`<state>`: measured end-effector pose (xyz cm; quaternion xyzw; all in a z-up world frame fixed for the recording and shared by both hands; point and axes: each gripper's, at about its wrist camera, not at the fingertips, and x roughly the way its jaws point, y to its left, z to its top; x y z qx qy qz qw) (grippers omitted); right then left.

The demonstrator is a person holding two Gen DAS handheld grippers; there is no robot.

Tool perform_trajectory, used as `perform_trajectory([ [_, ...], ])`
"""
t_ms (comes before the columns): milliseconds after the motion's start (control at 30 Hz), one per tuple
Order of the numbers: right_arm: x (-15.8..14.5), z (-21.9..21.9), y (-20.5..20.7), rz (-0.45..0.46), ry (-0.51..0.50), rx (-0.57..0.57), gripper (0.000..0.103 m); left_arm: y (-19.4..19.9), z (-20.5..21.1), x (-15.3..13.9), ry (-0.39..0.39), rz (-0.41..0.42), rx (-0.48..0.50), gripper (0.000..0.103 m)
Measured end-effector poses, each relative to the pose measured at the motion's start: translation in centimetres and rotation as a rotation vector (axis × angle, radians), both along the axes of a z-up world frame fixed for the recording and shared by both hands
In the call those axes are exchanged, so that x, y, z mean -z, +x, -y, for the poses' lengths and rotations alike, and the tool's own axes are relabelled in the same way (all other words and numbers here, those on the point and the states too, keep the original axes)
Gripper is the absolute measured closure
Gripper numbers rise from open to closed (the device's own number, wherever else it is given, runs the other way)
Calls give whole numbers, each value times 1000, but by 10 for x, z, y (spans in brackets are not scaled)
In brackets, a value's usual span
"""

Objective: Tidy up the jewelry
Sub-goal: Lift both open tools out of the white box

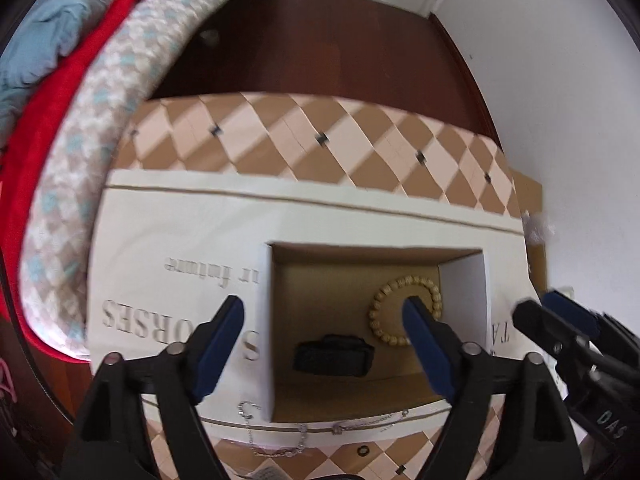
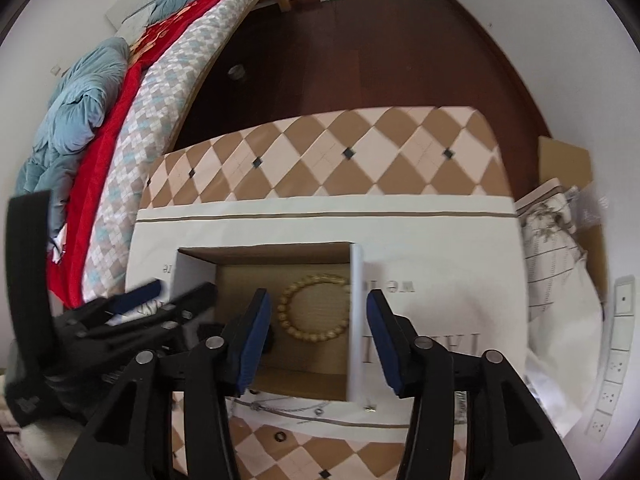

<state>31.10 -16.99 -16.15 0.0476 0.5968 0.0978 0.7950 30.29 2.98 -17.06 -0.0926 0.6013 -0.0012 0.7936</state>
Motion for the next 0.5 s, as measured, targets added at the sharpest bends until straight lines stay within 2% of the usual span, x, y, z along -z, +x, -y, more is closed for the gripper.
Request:
perform_trajectory([
  [67, -3, 0, -9, 26, -53, -6, 34, -5, -4, -10, 49, 37, -14, 6],
  [133, -2, -2, -17, 47, -121, -18, 6, -11, -7, -17, 98, 73, -23, 2],
  [167, 0, -4, -20, 51, -139, -24, 3, -16, -9, -19, 116, 87, -29, 2],
  [300, 13, -13, -37, 60, -193, -48, 1, -38, -16, -18, 172, 107, -35, 1],
  [500, 20, -19, -61, 60, -172, -49, 0, -69, -24, -13, 192, 107, -63, 1],
])
